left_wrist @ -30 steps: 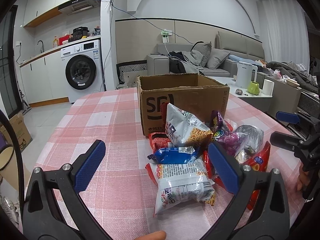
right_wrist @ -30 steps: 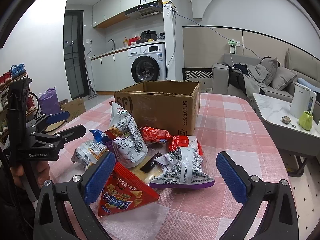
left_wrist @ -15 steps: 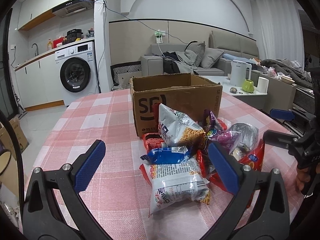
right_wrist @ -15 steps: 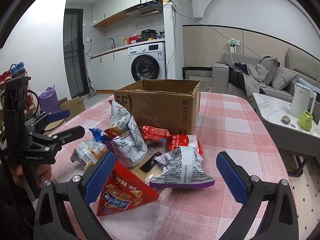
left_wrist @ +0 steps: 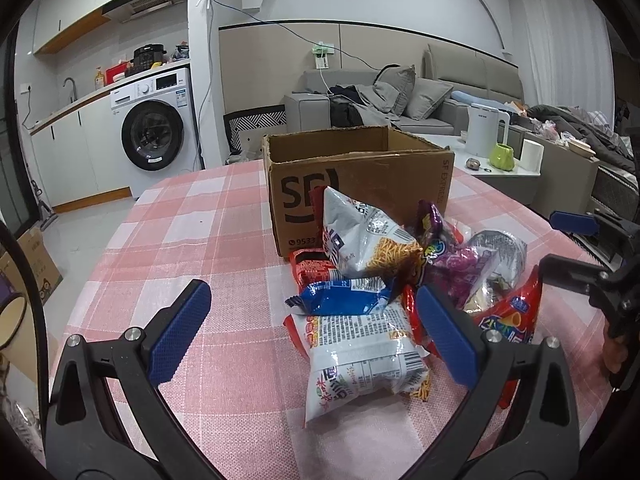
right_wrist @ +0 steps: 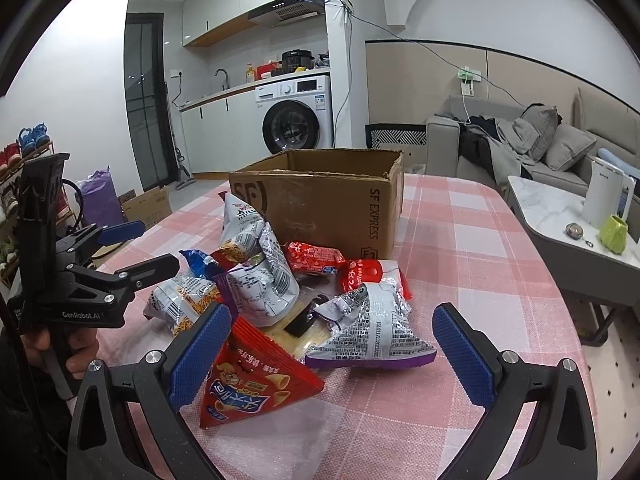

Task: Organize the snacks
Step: 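Reach the right tool to the red triangular chip bag and grasp it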

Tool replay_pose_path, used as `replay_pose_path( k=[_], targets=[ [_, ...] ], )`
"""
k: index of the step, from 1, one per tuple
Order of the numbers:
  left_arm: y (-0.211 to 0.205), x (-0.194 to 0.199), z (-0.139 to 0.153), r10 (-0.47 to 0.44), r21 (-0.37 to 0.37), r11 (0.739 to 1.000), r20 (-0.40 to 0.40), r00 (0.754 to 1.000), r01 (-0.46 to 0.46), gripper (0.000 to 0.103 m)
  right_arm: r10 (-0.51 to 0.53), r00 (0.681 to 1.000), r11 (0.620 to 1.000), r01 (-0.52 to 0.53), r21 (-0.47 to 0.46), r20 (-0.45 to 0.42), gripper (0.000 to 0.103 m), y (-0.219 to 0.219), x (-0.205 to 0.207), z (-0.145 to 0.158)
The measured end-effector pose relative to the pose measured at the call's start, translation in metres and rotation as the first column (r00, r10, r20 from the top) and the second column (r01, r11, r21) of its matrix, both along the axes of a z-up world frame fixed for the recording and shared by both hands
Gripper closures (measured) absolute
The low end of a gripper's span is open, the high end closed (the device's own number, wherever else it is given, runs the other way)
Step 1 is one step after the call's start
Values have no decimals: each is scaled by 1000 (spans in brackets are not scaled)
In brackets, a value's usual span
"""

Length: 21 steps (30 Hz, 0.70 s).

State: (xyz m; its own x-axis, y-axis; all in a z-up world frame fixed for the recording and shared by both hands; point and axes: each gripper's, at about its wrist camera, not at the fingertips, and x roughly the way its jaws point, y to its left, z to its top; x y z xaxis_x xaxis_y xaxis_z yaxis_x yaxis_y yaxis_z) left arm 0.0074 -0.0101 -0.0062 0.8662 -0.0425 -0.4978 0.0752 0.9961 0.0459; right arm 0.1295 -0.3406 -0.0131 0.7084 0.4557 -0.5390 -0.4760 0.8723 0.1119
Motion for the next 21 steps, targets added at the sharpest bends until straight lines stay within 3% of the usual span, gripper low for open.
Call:
replay_pose_path(
  k=[8,21],
  targets=[
    [-8,-1,-7,-47,29,998,-60,997,49,1,69,997,998,-68,18,-37,0,6,-11,1],
    [-5,10,-23,-97,-51,995,-194,976,89,1,175,976,983,-181,-34,-133,4,42,-17,-19]
  ],
)
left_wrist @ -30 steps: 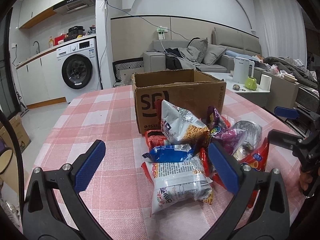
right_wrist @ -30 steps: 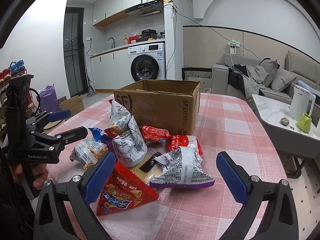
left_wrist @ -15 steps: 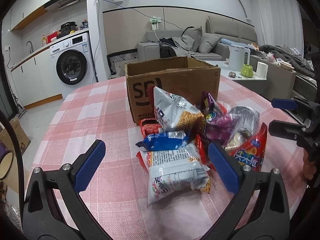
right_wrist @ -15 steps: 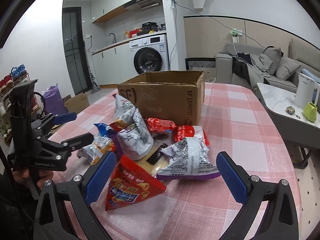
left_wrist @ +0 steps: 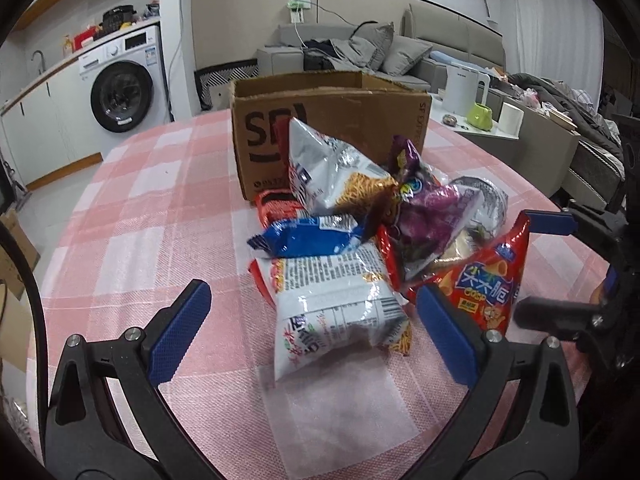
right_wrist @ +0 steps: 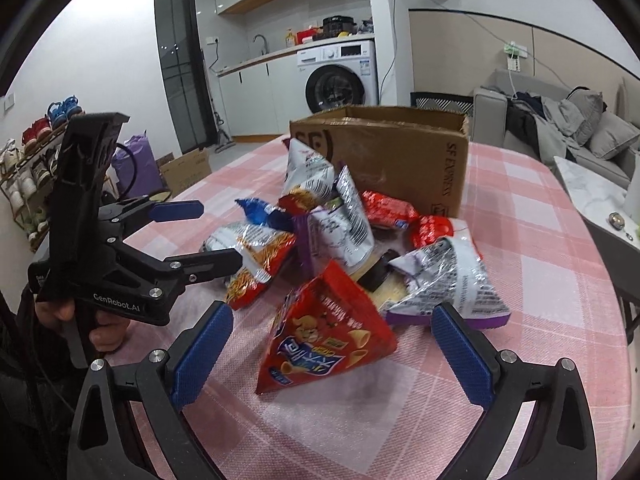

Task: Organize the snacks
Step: 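Reach the right tool to the red triangular chip bag and grasp it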

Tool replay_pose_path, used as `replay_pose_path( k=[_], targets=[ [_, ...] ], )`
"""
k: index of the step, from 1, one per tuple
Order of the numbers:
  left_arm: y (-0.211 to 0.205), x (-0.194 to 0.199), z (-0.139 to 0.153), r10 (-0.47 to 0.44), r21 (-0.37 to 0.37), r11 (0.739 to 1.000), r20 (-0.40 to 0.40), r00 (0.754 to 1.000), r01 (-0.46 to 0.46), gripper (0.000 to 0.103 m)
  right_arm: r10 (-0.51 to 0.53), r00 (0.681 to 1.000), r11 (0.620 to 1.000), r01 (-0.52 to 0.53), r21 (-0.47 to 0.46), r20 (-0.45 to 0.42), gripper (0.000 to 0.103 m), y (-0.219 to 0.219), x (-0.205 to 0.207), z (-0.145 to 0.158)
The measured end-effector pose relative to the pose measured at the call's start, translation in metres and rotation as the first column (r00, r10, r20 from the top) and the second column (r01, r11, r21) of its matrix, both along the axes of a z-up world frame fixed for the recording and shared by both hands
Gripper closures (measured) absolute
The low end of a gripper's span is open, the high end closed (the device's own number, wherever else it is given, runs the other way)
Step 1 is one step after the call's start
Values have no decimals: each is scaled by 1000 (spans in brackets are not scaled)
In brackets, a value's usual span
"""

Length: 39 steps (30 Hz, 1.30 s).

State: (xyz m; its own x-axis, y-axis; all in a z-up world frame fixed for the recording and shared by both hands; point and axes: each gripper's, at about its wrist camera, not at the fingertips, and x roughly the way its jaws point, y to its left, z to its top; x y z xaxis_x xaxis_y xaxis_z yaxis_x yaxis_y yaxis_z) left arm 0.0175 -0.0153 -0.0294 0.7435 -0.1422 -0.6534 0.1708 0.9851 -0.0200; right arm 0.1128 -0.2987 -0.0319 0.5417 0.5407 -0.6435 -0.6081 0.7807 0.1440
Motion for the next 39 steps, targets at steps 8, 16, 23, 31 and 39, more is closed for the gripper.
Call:
replay_pose_path(
  k=[8,16,23,31,39],
  targets=[
    [-5,21,-16,-3,12,1000,-70,998,4,1,-8,997,998,3,-66,-75,14,17,13,-19],
    [-8,44,-28,-7,6,1000,-128,992,8,3,-19,993,996,9,-85,-117,14,27,24,-27],
    [-12,46,-31,-58,-27,998,-130,990,55,22,-25,991,995,12,-98,-134,16,28,29,-30],
    [-7,35,-28,-76,-54,996,-120,990,70,36,-24,990,995,10,-99,-141,16,25,27,-32],
    [-10,19,-25,-103,-59,994,-107,989,97,37,-27,990,995,13,-100,-136,24,24,26,-34]
  ],
)
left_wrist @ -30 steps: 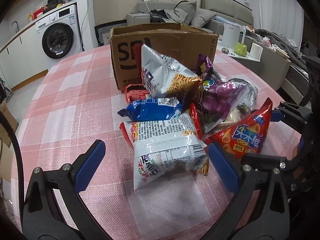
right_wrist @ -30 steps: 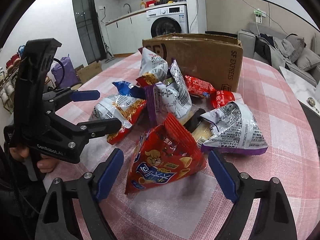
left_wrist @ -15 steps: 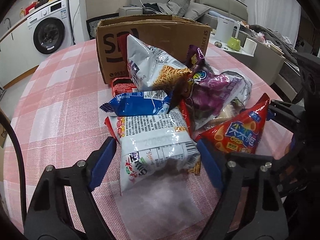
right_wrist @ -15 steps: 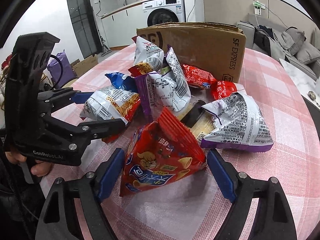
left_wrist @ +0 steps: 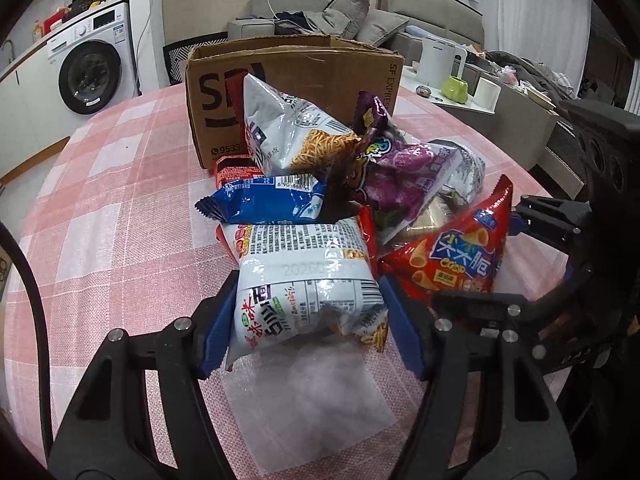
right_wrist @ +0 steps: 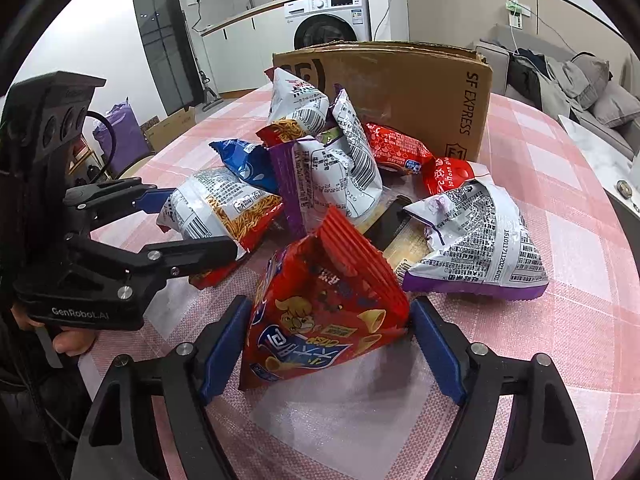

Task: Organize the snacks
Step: 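Reach the right tool to the red triangular chip bag and grasp it, then grasp the white printed snack bag with the left tool while the right tool lifts the red bag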

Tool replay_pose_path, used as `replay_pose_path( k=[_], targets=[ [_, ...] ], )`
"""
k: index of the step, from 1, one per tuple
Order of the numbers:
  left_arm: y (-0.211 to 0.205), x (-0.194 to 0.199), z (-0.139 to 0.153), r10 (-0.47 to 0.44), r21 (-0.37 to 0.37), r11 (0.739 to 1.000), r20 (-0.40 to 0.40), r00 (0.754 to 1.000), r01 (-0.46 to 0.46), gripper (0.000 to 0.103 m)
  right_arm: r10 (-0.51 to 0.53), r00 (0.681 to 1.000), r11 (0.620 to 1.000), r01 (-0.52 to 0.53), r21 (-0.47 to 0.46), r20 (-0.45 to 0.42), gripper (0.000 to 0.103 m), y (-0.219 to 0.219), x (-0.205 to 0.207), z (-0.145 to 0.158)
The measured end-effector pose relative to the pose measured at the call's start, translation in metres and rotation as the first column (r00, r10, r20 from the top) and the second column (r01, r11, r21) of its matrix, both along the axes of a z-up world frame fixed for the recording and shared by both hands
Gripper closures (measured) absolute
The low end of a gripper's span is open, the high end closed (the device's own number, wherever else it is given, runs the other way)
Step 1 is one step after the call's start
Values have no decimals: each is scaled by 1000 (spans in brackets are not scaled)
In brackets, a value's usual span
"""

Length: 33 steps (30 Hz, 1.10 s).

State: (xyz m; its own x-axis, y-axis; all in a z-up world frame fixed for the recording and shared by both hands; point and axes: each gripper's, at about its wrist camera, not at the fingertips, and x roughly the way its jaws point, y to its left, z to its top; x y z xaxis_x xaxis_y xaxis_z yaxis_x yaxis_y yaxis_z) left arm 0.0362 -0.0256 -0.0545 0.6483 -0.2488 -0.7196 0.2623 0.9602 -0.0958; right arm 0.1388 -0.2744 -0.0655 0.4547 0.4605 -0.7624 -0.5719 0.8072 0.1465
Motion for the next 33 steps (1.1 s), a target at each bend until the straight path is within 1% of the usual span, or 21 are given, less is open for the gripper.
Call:
replay_pose_path(
  k=[5,8,15,24,33],
  targets=[
    [4,-4,3,-4,-4,1000,8,1000,4,37,4,1000,1000,-4,12,8,32,-3,-3,1],
    [6,-6,3,-3,-7,1000,8,1000,3,37,0,1000,1000,0,18,9,34,-5,-3,2],
    [10,-18,10,0,-9,1000,32,999,1,37,-4,1000,999,3,48,23,34,-13,-6,6],
    [23,-32,21,13,-37,999,76,997,-10,37,-6,998,996,1,86,63,35,-23,-13,19],
    [25,-51,43,31,-35,999,154,988,-26,37,-39,994,989,23,148,106,35,-43,-22,36]
  ],
)
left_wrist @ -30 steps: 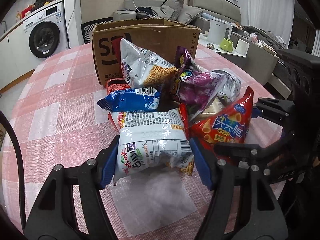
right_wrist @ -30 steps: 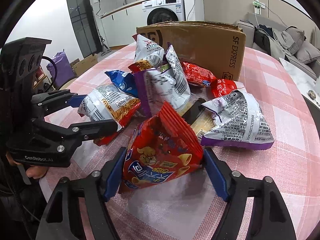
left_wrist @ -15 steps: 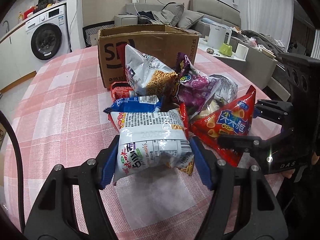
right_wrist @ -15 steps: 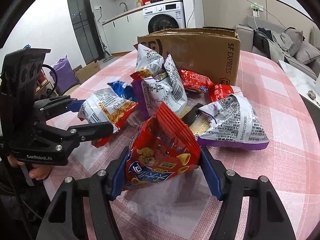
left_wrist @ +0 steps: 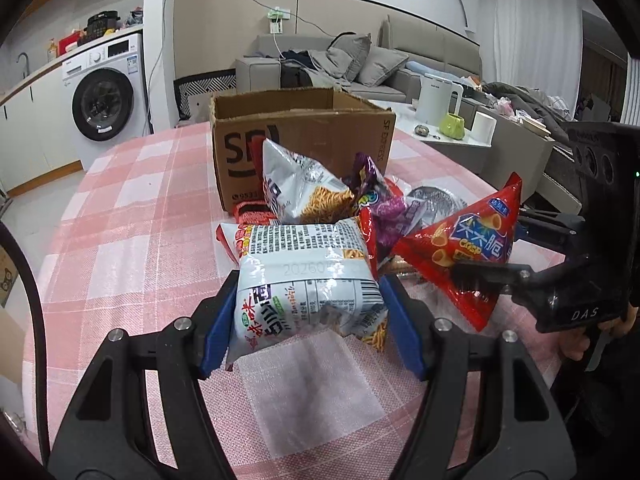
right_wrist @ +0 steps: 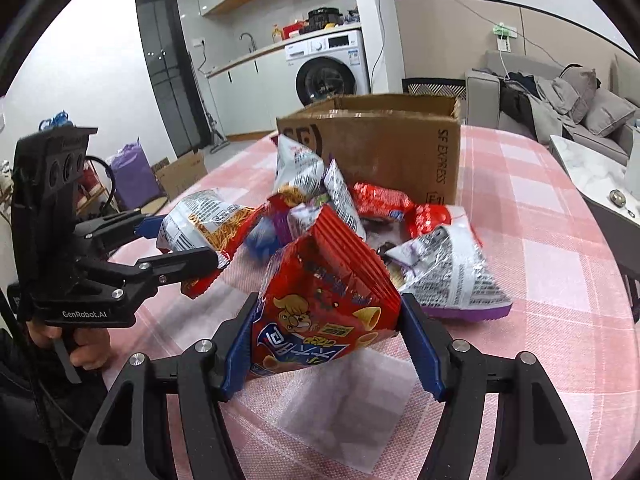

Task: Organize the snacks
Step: 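Grasp the white printed snack bag with the left tool while the right tool lifts the red bag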

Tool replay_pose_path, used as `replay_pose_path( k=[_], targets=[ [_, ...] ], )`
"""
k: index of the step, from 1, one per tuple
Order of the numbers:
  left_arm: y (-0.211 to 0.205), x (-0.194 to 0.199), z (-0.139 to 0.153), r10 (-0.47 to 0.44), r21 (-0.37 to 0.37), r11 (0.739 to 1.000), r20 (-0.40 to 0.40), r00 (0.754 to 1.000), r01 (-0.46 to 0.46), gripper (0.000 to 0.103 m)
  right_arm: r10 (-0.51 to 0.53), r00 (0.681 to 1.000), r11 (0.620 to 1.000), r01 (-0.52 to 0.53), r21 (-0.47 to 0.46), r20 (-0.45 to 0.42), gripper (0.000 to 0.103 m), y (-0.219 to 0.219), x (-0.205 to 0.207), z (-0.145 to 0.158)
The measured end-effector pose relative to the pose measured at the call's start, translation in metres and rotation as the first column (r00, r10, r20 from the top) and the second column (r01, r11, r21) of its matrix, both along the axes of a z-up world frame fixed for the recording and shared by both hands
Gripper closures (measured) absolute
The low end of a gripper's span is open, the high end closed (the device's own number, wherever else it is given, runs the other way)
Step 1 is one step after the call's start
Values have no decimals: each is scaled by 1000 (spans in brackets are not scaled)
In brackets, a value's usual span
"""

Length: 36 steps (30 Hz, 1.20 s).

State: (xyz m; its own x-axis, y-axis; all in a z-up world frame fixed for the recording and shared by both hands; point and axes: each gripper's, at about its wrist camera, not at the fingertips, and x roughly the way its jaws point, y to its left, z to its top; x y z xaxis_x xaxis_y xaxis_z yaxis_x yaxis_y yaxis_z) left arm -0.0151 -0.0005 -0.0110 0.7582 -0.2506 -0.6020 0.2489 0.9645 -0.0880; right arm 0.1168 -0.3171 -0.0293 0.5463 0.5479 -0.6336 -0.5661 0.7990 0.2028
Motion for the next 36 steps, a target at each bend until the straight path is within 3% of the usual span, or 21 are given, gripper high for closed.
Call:
replay_pose_path(
  k=[17,36],
  targets=[
    [10,-16,37,56,-49,997,70,996,-53,37,-56,996,996,51,77,64,35,-11,0,42],
    [7,16,77,87,-56,995,113,990,-81,37,-133,985,990,128,55,106,35,3,27,79]
  ],
)
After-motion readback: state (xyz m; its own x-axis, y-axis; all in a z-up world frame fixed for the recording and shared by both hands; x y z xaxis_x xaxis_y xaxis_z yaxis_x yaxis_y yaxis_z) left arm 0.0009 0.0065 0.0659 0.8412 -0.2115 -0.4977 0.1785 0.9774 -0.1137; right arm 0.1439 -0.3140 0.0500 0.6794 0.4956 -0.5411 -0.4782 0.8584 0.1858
